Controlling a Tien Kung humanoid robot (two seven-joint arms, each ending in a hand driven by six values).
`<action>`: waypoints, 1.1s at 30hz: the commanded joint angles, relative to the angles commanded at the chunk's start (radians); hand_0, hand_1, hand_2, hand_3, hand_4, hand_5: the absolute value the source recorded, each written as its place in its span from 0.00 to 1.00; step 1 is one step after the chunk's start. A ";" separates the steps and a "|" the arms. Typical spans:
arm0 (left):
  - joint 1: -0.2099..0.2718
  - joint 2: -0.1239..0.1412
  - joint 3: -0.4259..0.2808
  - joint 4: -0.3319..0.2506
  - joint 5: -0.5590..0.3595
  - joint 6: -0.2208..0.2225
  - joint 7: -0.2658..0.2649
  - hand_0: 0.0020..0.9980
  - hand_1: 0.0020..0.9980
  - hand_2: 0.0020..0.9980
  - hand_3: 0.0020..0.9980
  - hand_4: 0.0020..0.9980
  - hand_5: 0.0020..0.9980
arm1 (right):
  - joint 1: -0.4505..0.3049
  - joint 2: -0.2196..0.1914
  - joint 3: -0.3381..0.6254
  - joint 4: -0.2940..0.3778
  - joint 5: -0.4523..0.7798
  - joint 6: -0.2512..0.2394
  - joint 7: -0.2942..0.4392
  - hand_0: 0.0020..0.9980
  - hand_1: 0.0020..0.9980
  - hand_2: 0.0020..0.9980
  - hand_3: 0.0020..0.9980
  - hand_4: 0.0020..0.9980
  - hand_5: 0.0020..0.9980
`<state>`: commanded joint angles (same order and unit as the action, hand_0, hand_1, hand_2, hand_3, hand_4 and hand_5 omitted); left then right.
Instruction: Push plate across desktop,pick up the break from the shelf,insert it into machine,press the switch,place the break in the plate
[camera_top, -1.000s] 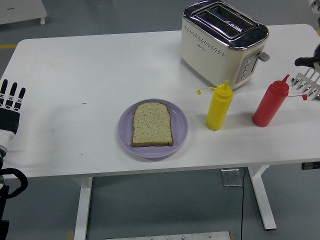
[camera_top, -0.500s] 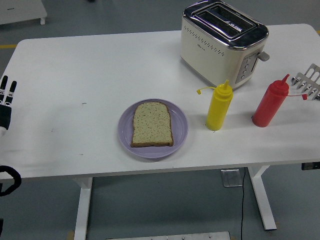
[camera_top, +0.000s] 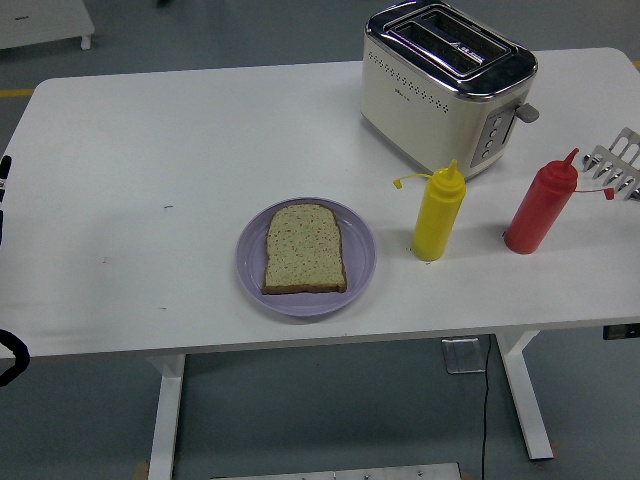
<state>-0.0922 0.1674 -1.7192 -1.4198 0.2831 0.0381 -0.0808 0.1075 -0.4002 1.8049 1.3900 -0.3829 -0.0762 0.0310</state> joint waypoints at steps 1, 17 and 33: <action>0.001 0.000 0.000 0.000 0.000 0.000 0.000 0.83 0.87 0.93 0.81 0.62 1.00 | -0.008 0.003 0.004 -0.001 -0.001 0.004 -0.002 0.85 0.80 0.78 0.78 0.52 0.59; 0.024 0.007 0.013 0.011 0.008 -0.006 0.012 0.83 0.87 0.93 0.81 0.62 1.00 | -0.051 0.032 0.020 0.015 -0.024 0.039 -0.016 0.84 0.80 0.78 0.77 0.52 0.58; 0.022 0.009 0.006 0.010 0.004 -0.019 0.017 0.82 0.86 0.92 0.81 0.62 1.00 | -0.043 0.042 0.025 0.011 -0.027 0.040 -0.016 0.84 0.79 0.77 0.75 0.52 0.57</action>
<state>-0.0699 0.1766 -1.7132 -1.4102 0.2867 0.0195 -0.0642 0.0643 -0.3581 1.8301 1.4009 -0.4094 -0.0364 0.0151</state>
